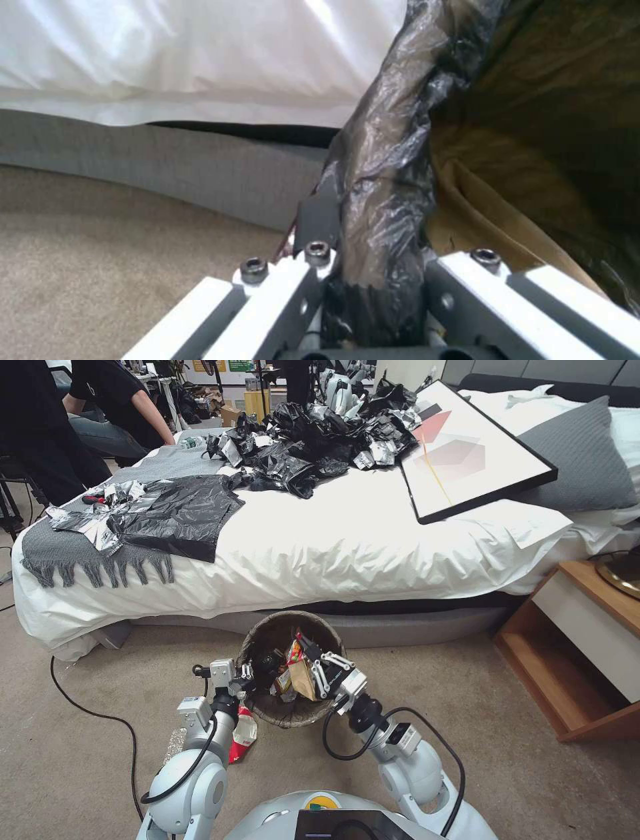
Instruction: Pick up the trash bin, then pick up the garbage from the floor and place it into the trash bin.
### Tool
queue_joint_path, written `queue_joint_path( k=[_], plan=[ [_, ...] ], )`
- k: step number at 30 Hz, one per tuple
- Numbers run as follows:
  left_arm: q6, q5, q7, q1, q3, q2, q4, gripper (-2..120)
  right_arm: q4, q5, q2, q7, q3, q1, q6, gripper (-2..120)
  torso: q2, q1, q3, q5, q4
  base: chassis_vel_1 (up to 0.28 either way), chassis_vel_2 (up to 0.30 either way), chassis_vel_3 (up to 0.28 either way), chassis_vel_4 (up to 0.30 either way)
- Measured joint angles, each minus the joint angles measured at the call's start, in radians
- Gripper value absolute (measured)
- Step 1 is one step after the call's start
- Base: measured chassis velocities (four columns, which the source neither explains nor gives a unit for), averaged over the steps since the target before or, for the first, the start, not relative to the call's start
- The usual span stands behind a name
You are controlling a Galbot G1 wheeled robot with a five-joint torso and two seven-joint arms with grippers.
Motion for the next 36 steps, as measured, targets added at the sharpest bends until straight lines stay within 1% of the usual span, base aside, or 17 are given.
queue_joint_path(
  k=[11,13,14,15,16,17,18,20,21,24,25,28,29,32,33,35,36],
  plan=[
    [0.0,-0.001,0.0,-0.001,-0.001,0.0,0.0,2,-0.103,-0.019,0.009,0.025,-0.014,0.008,0.0,-2,0.0,0.0,0.0,0.0,0.0,0.0,0.0,0.0,0.0],
    [0.0,-0.001,0.0,-0.001,-0.002,0.0,0.0,2,-0.117,-0.026,0.011,0.026,-0.018,0.007,-0.001,5,0.0,0.0,0.0,0.0,-0.0001,0.0,0.0,0.0,0.0],
    [0.0,-0.001,0.0,-0.001,-0.002,0.0,0.0,2,-0.117,-0.026,0.011,0.026,-0.018,0.007,-0.001,5,0.0,0.0,0.0,0.0,-0.0001,0.0,0.0,0.0,0.0],
    [0.0,-0.001,0.0,-0.001,-0.002,0.0,-0.001,2,-0.12,-0.028,0.011,0.026,-0.02,0.007,-0.001,10,0.0,0.0,0.0,0.0,0.0,0.0,0.0,0.0,0.0],
    [0.0,-0.001,0.0,-0.001,-0.002,0.0,-0.001,2,-0.121,-0.029,0.011,0.026,-0.02,0.007,-0.001,11,0.0,0.0,0.0,0.0,0.0,0.0,0.0,0.0,0.0],
    [0.0,-0.001,0.001,-0.001,-0.002,-0.001,-0.001,2,-0.124,-0.031,0.012,0.026,-0.021,0.007,-0.001,19,0.0,0.0,0.0,0.0,0.0,0.0,0.0,0.0,0.0],
    [0.0,-0.001,0.001,-0.001,-0.002,-0.001,-0.001,2,-0.124,-0.031,0.012,0.026,-0.021,0.007,-0.001,19,0.0,0.0,0.0,0.0,0.0,0.0,0.0,0.0,0.0],
    [0.0,-0.002,0.001,0.0,-0.002,-0.001,-0.001,2,-0.128,-0.034,0.015,0.026,-0.024,0.007,0.0,30,0.0,0.0,0.0,0.0,0.0,0.0,0.0,0.0,0.0],
    [0.0,-0.002,0.001,0.0,-0.002,-0.001,-0.001,2,-0.128,-0.034,0.015,0.026,-0.024,0.007,0.0,30,0.0,0.0,0.0,0.0,0.0,0.0,0.0,0.0,0.0],
    [-0.001,-0.002,0.001,0.0,-0.003,-0.001,-0.003,2,-0.127,-0.036,0.017,0.026,-0.025,0.007,-0.001,45,0.0,0.0,0.0,0.0,0.0,0.0,0.0,0.0,0.0],
    [-0.001,-0.002,0.001,0.0,-0.003,-0.001,-0.003,2,-0.127,-0.036,0.017,0.026,-0.025,0.007,-0.001,45,0.0,0.0,0.0,0.0,0.0,0.0,0.0,0.0,0.0],
    [-0.002,-0.001,0.002,0.0,-0.002,-0.003,-0.003,2,-0.122,-0.039,0.018,0.026,-0.021,0.005,-0.001,62,0.0,0.0,0.0,0.0,0.0,0.0,0.0,0.0,0.0],
    [-0.002,-0.001,0.002,0.0,-0.002,-0.003,-0.003,2,-0.122,-0.039,0.018,0.026,-0.021,0.005,-0.001,62,0.0,0.0,0.0,0.0,0.0,0.0,0.0,0.0,0.0],
    [-0.002,-0.001,0.003,-0.001,-0.001,-0.003,-0.001,2,-0.122,-0.041,0.018,0.026,-0.016,0.003,-0.001,75,0.0,0.0,0.0,0.0,-0.0001,0.0,0.0,0.0,0.0],
    [-0.002,-0.001,0.003,-0.001,-0.001,-0.003,-0.001,2,-0.122,-0.041,0.018,0.026,-0.016,0.003,-0.001,75,0.0,0.0,0.0,0.0,-0.0001,0.0,0.0,0.0,0.0],
    [-0.002,0.0,0.003,-0.001,-0.002,-0.003,0.0,2,-0.122,-0.041,0.018,0.026,-0.015,0.002,0.0,84,0.0,0.0,0.0,0.0,0.0,0.0,0.0,0.0,0.0],
    [-0.002,0.0,0.003,-0.001,-0.002,-0.003,0.0,2,-0.122,-0.041,0.018,0.026,-0.015,0.002,0.0,84,0.0,0.0,0.0,0.0,0.0,0.0,0.0,0.0,0.0]
  ],
)
